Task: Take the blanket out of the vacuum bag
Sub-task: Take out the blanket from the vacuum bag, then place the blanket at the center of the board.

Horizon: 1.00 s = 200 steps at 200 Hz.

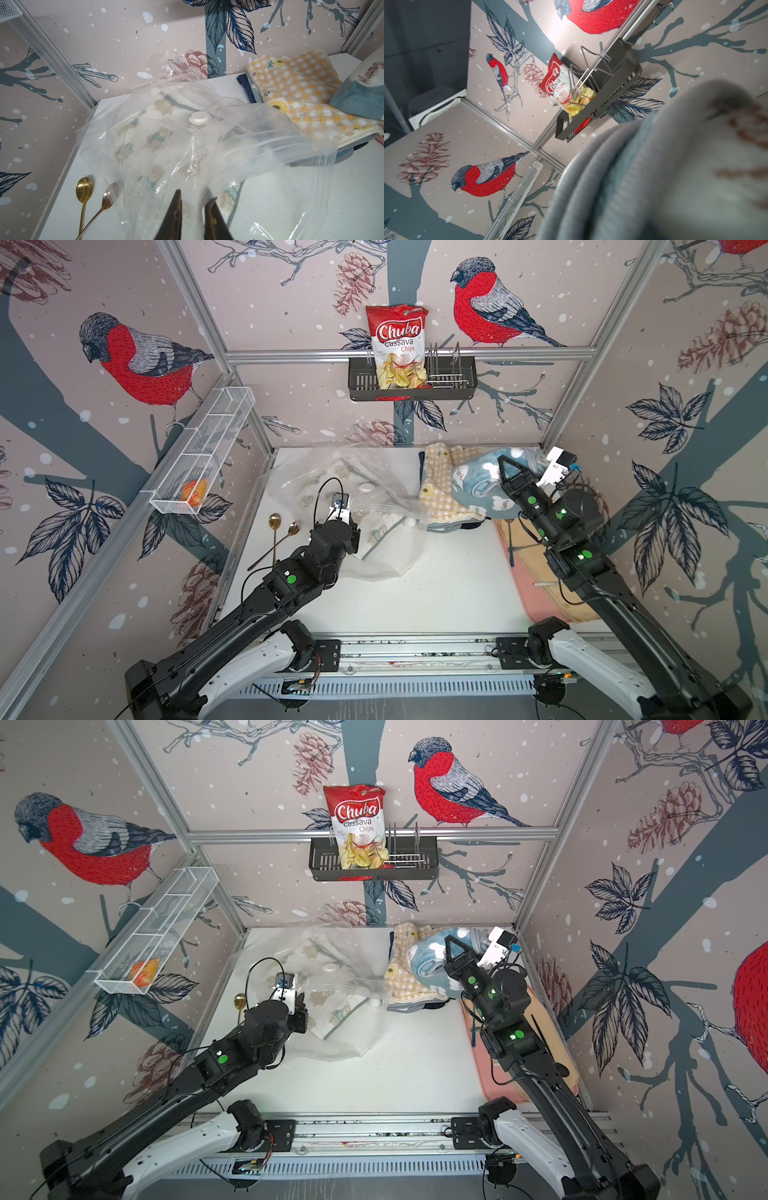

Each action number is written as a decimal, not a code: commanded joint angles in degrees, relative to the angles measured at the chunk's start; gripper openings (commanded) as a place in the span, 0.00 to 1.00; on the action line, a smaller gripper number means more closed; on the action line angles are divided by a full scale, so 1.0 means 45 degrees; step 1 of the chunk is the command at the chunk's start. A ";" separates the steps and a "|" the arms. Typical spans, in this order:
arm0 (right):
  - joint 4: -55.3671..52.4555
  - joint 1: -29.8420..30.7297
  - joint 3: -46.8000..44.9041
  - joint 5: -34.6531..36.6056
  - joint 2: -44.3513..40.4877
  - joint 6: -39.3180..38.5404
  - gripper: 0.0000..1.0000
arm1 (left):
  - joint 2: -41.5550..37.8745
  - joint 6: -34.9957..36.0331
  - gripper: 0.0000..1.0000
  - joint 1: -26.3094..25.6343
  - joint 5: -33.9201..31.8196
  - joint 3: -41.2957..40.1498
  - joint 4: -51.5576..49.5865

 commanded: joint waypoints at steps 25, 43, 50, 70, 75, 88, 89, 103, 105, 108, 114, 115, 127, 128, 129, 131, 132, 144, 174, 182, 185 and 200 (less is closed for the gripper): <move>0.3057 -0.1406 0.2139 -0.2848 0.3065 0.0643 0.00 | 0.0005 0.0117 0.19 0.0072 -0.0116 0.0025 0.0391; 0.3213 -0.1630 0.3967 -0.3155 0.4694 0.0667 0.00 | 0.0061 0.0118 0.20 0.0135 -0.0119 0.0015 0.0423; 0.3218 -0.1706 0.4691 -0.3271 0.5392 0.0729 0.00 | 0.0081 0.0115 0.20 0.0139 -0.0099 0.0007 0.0408; 0.3043 -0.1807 0.6478 -0.3373 0.7099 0.0739 0.00 | 0.0154 0.0136 0.20 0.0180 -0.0081 -0.0003 0.0440; 0.3132 -0.1843 0.6801 -0.3470 0.7571 0.0809 0.00 | 0.0164 0.0134 0.20 0.0196 -0.0077 -0.0001 0.0442; 0.3222 -0.1849 0.6912 -0.3564 0.8383 0.1104 0.00 | 0.0195 0.0153 0.20 0.0219 -0.0041 0.0015 0.0443; 0.3248 -0.1831 0.6851 -0.3596 0.8509 0.1202 0.00 | 0.0187 0.0155 0.20 0.0219 -0.0040 0.0010 0.0454; 0.4137 -0.1607 0.5487 -0.3739 0.8931 0.1764 0.00 | 0.0176 0.0157 0.20 0.0218 -0.0021 0.0018 0.0441; 0.4268 -0.1556 0.5186 -0.3639 0.8935 0.1841 0.00 | 0.0164 0.0157 0.20 0.0218 -0.0019 0.0023 0.0439; 0.4458 -0.1466 0.4689 -0.3438 0.8899 0.1967 0.00 | 0.0160 0.0157 0.20 0.0233 -0.0019 0.0019 0.0429; 0.5073 -0.1232 0.3574 -0.3022 0.8767 0.2214 0.00 | 0.0141 0.0157 0.20 0.0222 -0.0006 0.0006 0.0425; 0.5142 -0.1184 0.3389 -0.2956 0.8744 0.2251 0.00 | 0.0150 0.0157 0.20 0.0220 -0.0012 0.0005 0.0425; 0.6004 -0.0531 0.1387 -0.1826 0.8313 0.2462 0.00 | 0.0122 0.0155 0.20 0.0229 0.0053 0.0010 0.0456; 0.6018 -0.0491 0.1241 -0.1674 0.8253 0.2464 0.00 | 0.0121 0.0156 0.20 0.0224 0.0056 0.0007 0.0460; 0.6044 -0.0393 0.1099 -0.1520 0.8204 0.2455 0.00 | 0.0121 0.0146 0.20 0.0231 0.0058 0.0006 0.0462; 0.6078 -0.0237 0.0822 -0.1219 0.8108 0.2448 0.00 | 0.0125 0.0159 0.20 0.0236 0.0059 -0.0010 0.0459; 0.6093 -0.0159 0.0704 -0.1058 0.8073 0.2427 0.00 | 0.0133 0.0148 0.20 0.0227 0.0069 -0.0012 0.0452; 0.5886 0.0675 -0.0226 0.0320 0.7606 0.2211 0.00 | 0.0150 0.0138 0.20 0.0234 0.0160 0.0002 0.0454; 0.4797 0.1833 -0.0406 0.2242 0.7141 0.1595 0.00 | 0.0193 0.0118 0.20 0.0219 0.0309 0.0051 0.0382; 0.4552 0.1918 -0.0276 0.2437 0.7132 0.1539 0.00 | 0.0155 0.0113 0.20 0.0220 0.0304 0.0063 0.0354; 0.4464 0.1969 -0.0222 0.2522 0.7121 0.1492 0.00 | 0.0127 0.0107 0.20 0.0221 0.0295 0.0058 0.0370; 0.3880 0.2126 0.0245 0.2910 0.7128 0.1176 0.00 | -0.0042 0.0118 0.20 0.0236 0.0225 0.0034 0.0372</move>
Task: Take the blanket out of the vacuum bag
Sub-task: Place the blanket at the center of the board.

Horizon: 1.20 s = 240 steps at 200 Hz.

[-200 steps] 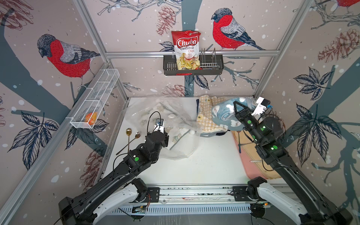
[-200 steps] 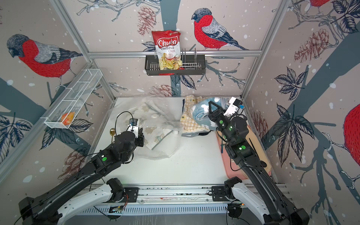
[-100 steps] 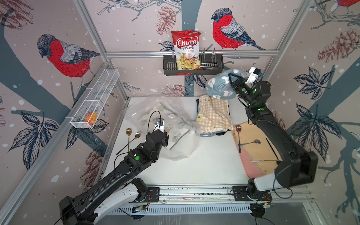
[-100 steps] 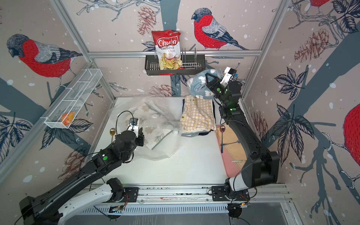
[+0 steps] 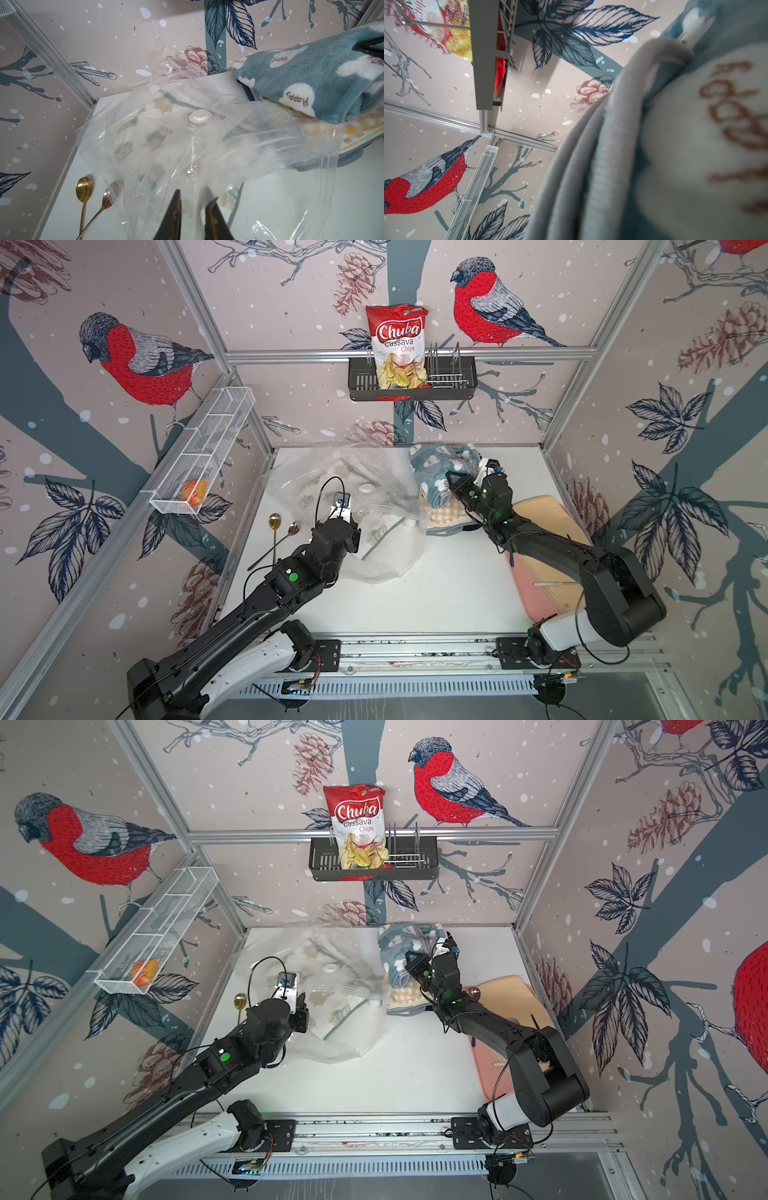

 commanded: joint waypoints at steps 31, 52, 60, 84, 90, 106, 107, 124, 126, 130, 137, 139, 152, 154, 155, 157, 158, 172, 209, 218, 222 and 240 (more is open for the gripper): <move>-0.1123 0.0551 0.1228 0.2351 -0.0488 -0.1271 0.00 | -0.0312 -0.0007 0.21 0.0001 -0.0179 0.0034 0.0383; -0.2030 0.0814 0.1123 0.2781 -0.1086 -0.1504 0.00 | -0.0317 -0.0009 0.21 0.0005 -0.0099 0.0041 0.0352; -0.2213 0.0943 0.0732 0.3055 -0.1293 -0.1415 0.00 | -0.0343 -0.0005 0.21 0.0000 -0.0043 0.0046 0.0351; -0.1386 0.1145 -0.1377 0.3062 -0.1549 -0.0704 0.21 | -0.0330 -0.0023 0.21 0.0001 0.0141 0.0062 0.0348; -0.0962 0.1102 -0.1995 0.2844 -0.1531 -0.0395 0.26 | -0.0312 -0.0023 0.22 0.0010 0.0185 0.0060 0.0350; -0.0151 0.0985 -0.3443 0.2363 -0.1586 0.0457 0.44 | -0.0272 -0.0024 0.23 0.0003 0.0230 0.0061 0.0346; -0.0121 0.0982 -0.3522 0.2343 -0.1616 0.0494 0.45 | -0.0273 -0.0024 0.23 0.0001 0.0221 0.0062 0.0347; -0.0156 0.0961 -0.4488 0.2473 -0.2123 0.0668 0.63 | -0.0254 -0.0034 0.24 0.0000 0.0229 0.0059 0.0327; -0.0229 0.0945 -0.4549 0.2516 -0.2210 0.0658 0.65 | -0.0245 -0.0026 0.24 0.0000 0.0231 0.0052 0.0318; -0.0408 0.0880 -0.4699 0.2536 -0.2407 0.0622 0.68 | -0.0247 -0.0021 0.25 0.0000 0.0211 0.0056 0.0310; -0.0576 0.0712 -0.4886 0.2360 -0.2718 0.0529 0.71 | -0.0237 -0.0035 0.26 0.0002 0.0203 0.0063 0.0322; -0.0642 0.0654 -0.4927 0.2258 -0.2749 0.0492 0.71 | -0.0245 -0.0036 0.26 0.0000 0.0210 0.0063 0.0316; -0.1272 0.0273 -0.5110 0.1703 -0.3629 0.0268 0.72 | -0.0244 -0.0027 0.27 -0.0001 0.0179 0.0059 0.0318; -0.1353 0.0236 -0.5130 0.1650 -0.3753 0.0197 0.73 | -0.0247 -0.0029 0.28 -0.0001 0.0175 0.0062 0.0325; -0.1405 0.0207 -0.5146 0.1624 -0.3823 0.0169 0.73 | -0.0251 -0.0036 0.28 0.0009 0.0184 0.0063 0.0317; -0.1562 0.0147 -0.5173 0.1591 -0.3948 0.0099 0.74 | -0.0239 -0.0041 0.28 0.0012 0.0176 0.0063 0.0310; -0.1627 0.0123 -0.5168 0.1576 -0.4028 0.0061 0.75 | -0.0247 -0.0042 0.28 0.0006 0.0175 0.0063 0.0309; -0.2552 -0.0197 -0.5170 0.1036 -0.5007 -0.0476 0.78 | -0.0264 -0.0043 0.30 0.0000 0.0173 0.0084 0.0310; -0.5914 -0.0754 -0.4826 0.1335 -0.8333 -0.1338 0.79 | -0.0317 -0.0043 0.33 0.0000 0.0151 0.0046 0.0327; -0.6553 -0.0830 -0.4634 0.1481 -0.9007 -0.1466 0.79 | -0.0299 -0.0043 0.33 0.0000 0.0139 0.0069 0.0323; -0.6796 -0.0844 -0.4507 0.1510 -0.9244 -0.1544 0.79 | -0.0308 -0.0043 0.33 0.0008 0.0148 0.0081 0.0322; -0.7333 -0.0829 -0.3783 0.1424 -0.9525 -0.1880 0.70 | -0.0256 -0.0043 0.33 0.0000 0.0195 0.0096 0.0343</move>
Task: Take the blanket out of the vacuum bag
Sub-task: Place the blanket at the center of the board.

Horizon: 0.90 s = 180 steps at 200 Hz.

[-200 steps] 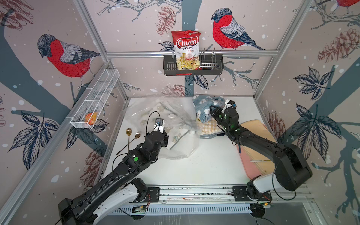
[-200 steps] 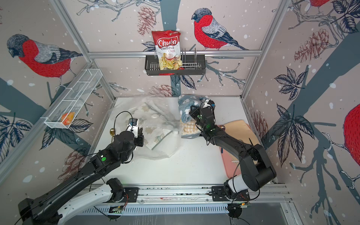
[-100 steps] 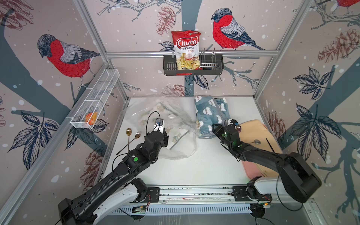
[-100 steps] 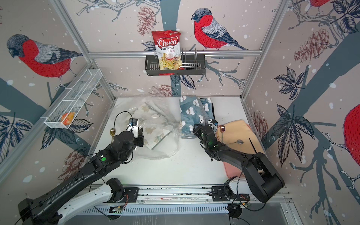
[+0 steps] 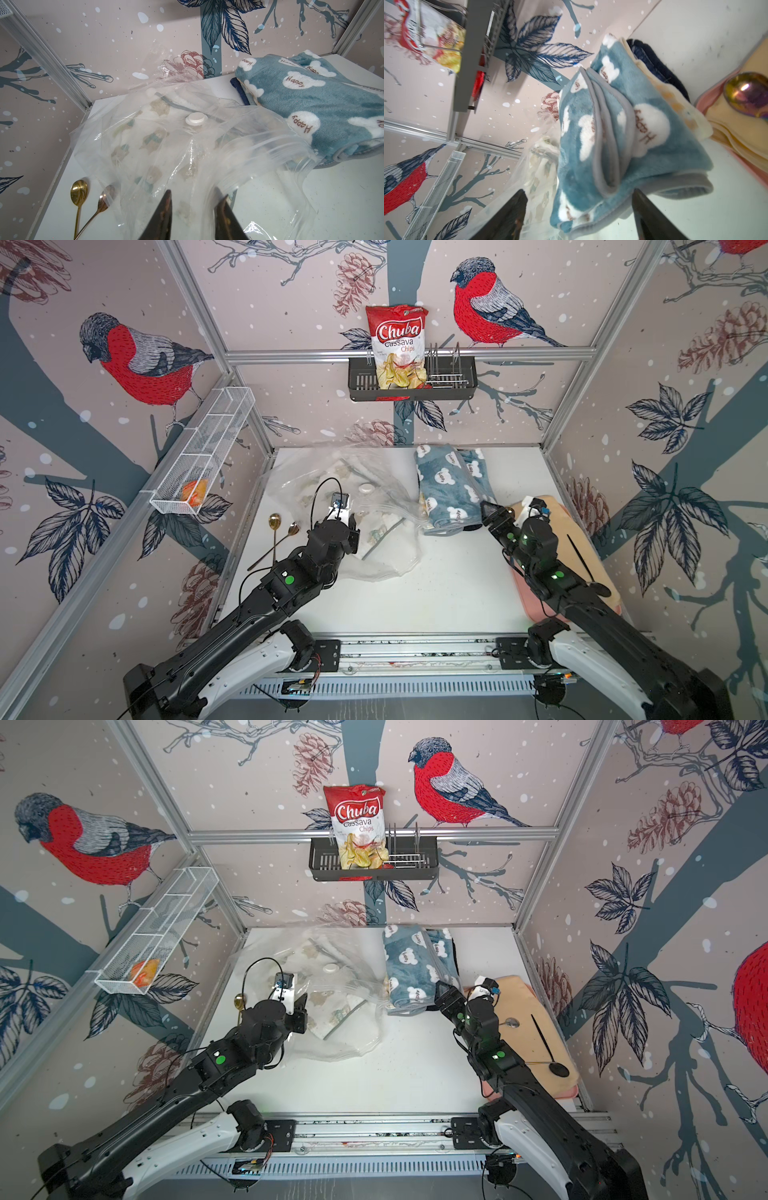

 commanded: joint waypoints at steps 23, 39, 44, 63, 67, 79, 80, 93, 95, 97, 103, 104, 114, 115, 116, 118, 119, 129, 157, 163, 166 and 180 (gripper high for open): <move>-0.1099 0.0345 0.1879 -0.0030 0.0489 -0.1323 0.53 | 0.0064 -0.0033 0.33 0.0005 -0.0030 0.0083 0.0343; -0.0330 0.0518 0.2809 -0.0442 0.1830 -0.1833 0.37 | 0.0066 -0.0033 0.32 0.0005 -0.0053 0.0061 0.0315; -0.0076 0.0528 0.3080 -0.0667 0.2347 -0.1985 0.34 | 0.0066 -0.0033 0.32 0.0005 -0.0074 0.0050 0.0326; 0.0868 0.0525 0.3968 -0.1651 0.4378 -0.2300 0.19 | 0.0013 -0.0023 0.30 0.0007 -0.0112 0.0046 0.0342; 0.1050 0.0488 0.4090 -0.1898 0.4870 -0.2401 0.17 | -0.0011 -0.0014 0.30 0.0005 -0.0113 0.0038 0.0353; 0.1229 0.0393 0.4358 -0.2003 0.6068 -0.2451 0.13 | -0.0032 -0.0014 0.30 0.0005 -0.0133 0.0007 0.0367; 0.1267 0.0381 0.4359 -0.2012 0.6154 -0.2435 0.13 | -0.0032 -0.0014 0.30 0.0005 -0.0133 0.0006 0.0357; 0.2191 0.0048 0.3890 -0.2243 0.7335 -0.2235 0.11 | -0.0022 -0.0014 0.30 0.0005 -0.0115 0.0004 0.0367; 0.2298 -0.0028 0.3788 -0.2263 0.7490 -0.2163 0.11 | -0.0010 -0.0014 0.30 0.0005 -0.0114 0.0004 0.0376; 0.2486 -0.0091 0.3650 -0.2272 0.7646 -0.2071 0.11 | -0.0002 -0.0024 0.30 0.0005 -0.0099 0.0009 0.0374; 0.2942 -0.0297 0.3245 -0.2445 0.8053 -0.1742 0.10 | 0.0037 -0.0024 0.30 0.0005 -0.0094 -0.0012 0.0369; 0.3032 -0.0335 0.3158 -0.2468 0.8123 -0.1699 0.10 | 0.0032 -0.0019 0.30 0.0005 -0.0094 -0.0023 0.0368; 0.4088 -0.0586 0.2346 -0.2846 0.8736 -0.1321 0.10 | 0.0085 -0.0014 0.30 0.0002 -0.0076 -0.0016 0.0386; 0.4200 -0.0596 0.2269 -0.2863 0.8777 -0.1274 0.09 | 0.0085 -0.0014 0.30 0.0003 -0.0085 -0.0016 0.0396; 0.4286 -0.0612 0.2201 -0.2882 0.8856 -0.1231 0.09 | 0.0085 -0.0014 0.30 0.0004 -0.0080 -0.0015 0.0381; 0.4433 -0.0633 0.2077 -0.2940 0.8984 -0.1150 0.09 | 0.0100 -0.0014 0.30 0.0004 -0.0076 -0.0015 0.0390; 0.4510 -0.0639 0.2007 -0.2969 0.9047 -0.1120 0.09 | 0.0103 -0.0014 0.30 0.0005 -0.0085 -0.0015 0.0398; 0.5197 -0.0697 0.1475 -0.3304 0.9572 -0.0901 0.09 | 0.0170 0.0000 0.30 0.0005 -0.0089 -0.0044 0.0420; 0.6119 -0.0719 0.0904 -0.4127 1.0350 -0.0628 0.13 | 0.0295 0.0024 0.30 0.0006 -0.0123 -0.0024 0.0425; 0.6100 -0.0757 0.0903 -0.4236 1.0366 -0.0623 0.14 | 0.0300 0.0020 0.30 0.0005 -0.0133 -0.0015 0.0420; 0.6099 -0.0780 0.0920 -0.4291 1.0359 -0.0622 0.15 | 0.0310 0.0025 0.30 0.0005 -0.0148 -0.0022 0.0420; 0.5871 -0.0777 0.1064 -0.4465 1.0120 -0.0685 0.21 | 0.0330 0.0025 0.30 0.0005 -0.0219 -0.0035 0.0407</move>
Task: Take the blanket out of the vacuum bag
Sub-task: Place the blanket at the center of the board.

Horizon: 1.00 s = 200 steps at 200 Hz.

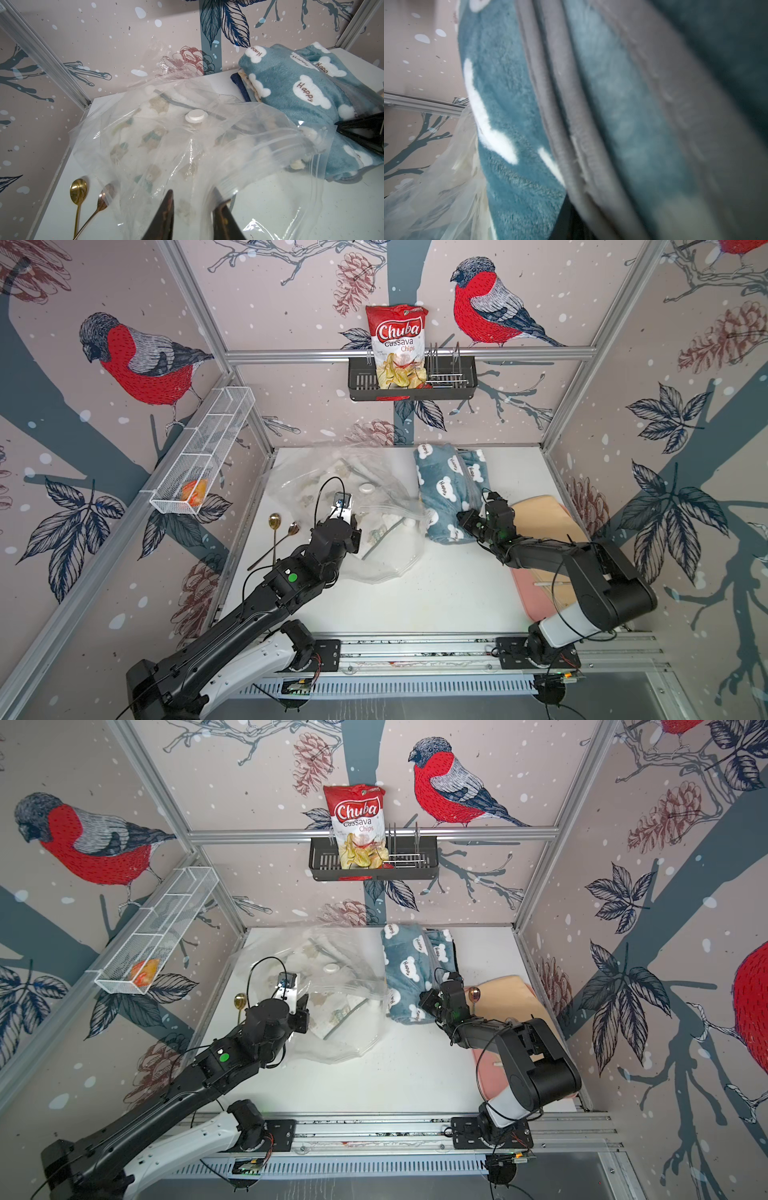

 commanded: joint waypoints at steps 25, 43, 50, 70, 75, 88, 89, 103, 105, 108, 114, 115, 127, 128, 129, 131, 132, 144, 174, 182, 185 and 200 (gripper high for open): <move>-0.0819 0.0013 0.0548 -0.0971 -0.1096 -0.0053 0.27 | 0.0030 0.0045 0.30 0.0005 -0.0337 -0.0044 0.0419; -0.2124 0.0022 0.1164 -0.0655 -0.2140 -0.0602 0.31 | 0.0038 0.0045 0.30 0.0006 -0.0377 -0.0035 0.0397; -0.2688 -0.0006 0.1467 -0.0384 -0.2510 -0.0952 0.34 | 0.0031 0.0044 0.30 0.0005 -0.0377 -0.0038 0.0398; -0.3369 -0.0378 0.2509 0.0647 -0.2945 -0.2073 0.54 | 0.0046 0.0045 0.30 0.0016 -0.0324 -0.0048 0.0437; -0.3608 -0.0664 0.2954 0.0555 -0.2795 -0.2267 0.56 | 0.0059 0.0050 0.30 0.0007 -0.0300 -0.0025 0.0444; -0.4297 -0.1517 0.4431 -0.0194 -0.1768 -0.2996 0.64 | 0.0087 0.0064 0.30 0.0021 -0.0271 -0.0023 0.0450; -0.4384 -0.1582 0.4566 -0.0261 -0.1663 -0.3056 0.64 | 0.0087 0.0064 0.30 0.0023 -0.0265 -0.0019 0.0457; -0.5760 -0.2326 0.6564 -0.1367 0.0103 -0.3847 0.65 | 0.0145 0.0063 0.30 0.0029 -0.0263 -0.0017 0.0437; -0.5955 -0.2407 0.6862 -0.1598 0.0371 -0.3953 0.65 | 0.0145 0.0054 0.30 0.0025 -0.0261 -0.0015 0.0438; -0.6262 -0.2532 0.7311 -0.1873 0.0768 -0.4117 0.65 | 0.0146 0.0056 0.30 0.0024 -0.0265 -0.0027 0.0429; -0.6753 -0.2678 0.8069 -0.2338 0.1507 -0.4295 0.65 | 0.0166 0.0045 0.30 0.0011 -0.0288 -0.0037 0.0429; -0.6784 -0.2690 0.8124 -0.2407 0.1567 -0.4331 0.65 | 0.0165 0.0055 0.30 0.0017 -0.0284 -0.0036 0.0437; -0.7061 -0.2750 0.9155 -0.3217 0.2693 -0.4684 0.67 | 0.0176 0.0064 0.30 0.0024 -0.0272 -0.0039 0.0432; -0.7074 -0.2735 0.9214 -0.3247 0.2736 -0.4691 0.67 | 0.0180 0.0064 0.30 0.0015 -0.0275 -0.0027 0.0429; -0.7091 -0.2738 0.9272 -0.3262 0.2786 -0.4705 0.67 | 0.0173 0.0064 0.31 0.0019 -0.0277 -0.0031 0.0437; -0.7113 -0.2749 0.9375 -0.3273 0.2951 -0.4715 0.67 | 0.0167 0.0064 0.31 0.0023 -0.0284 -0.0019 0.0443; -0.7129 -0.2745 0.9421 -0.3284 0.3011 -0.4716 0.68 | 0.0166 0.0064 0.31 0.0024 -0.0282 -0.0017 0.0434; -0.7122 -0.2722 0.9788 -0.3487 0.3522 -0.4829 0.69 | 0.0170 0.0064 0.31 0.0017 -0.0303 -0.0036 0.0436; -0.7083 -0.2760 1.0192 -0.3909 0.4377 -0.5122 0.72 | 0.0212 0.0074 0.31 0.0024 -0.0257 -0.0055 0.0458; -0.7168 -0.2740 1.0336 -0.3947 0.4636 -0.5226 0.73 | 0.0238 0.0083 0.31 0.0029 -0.0203 -0.0064 0.0475; -0.7210 -0.2740 1.0421 -0.3961 0.4734 -0.5270 0.73 | 0.0245 0.0098 0.31 0.0022 -0.0187 -0.0055 0.0466; -0.7324 -0.2721 1.0830 -0.4247 0.5310 -0.5526 0.73 | 0.0295 0.0094 0.31 0.0019 -0.0143 -0.0038 0.0476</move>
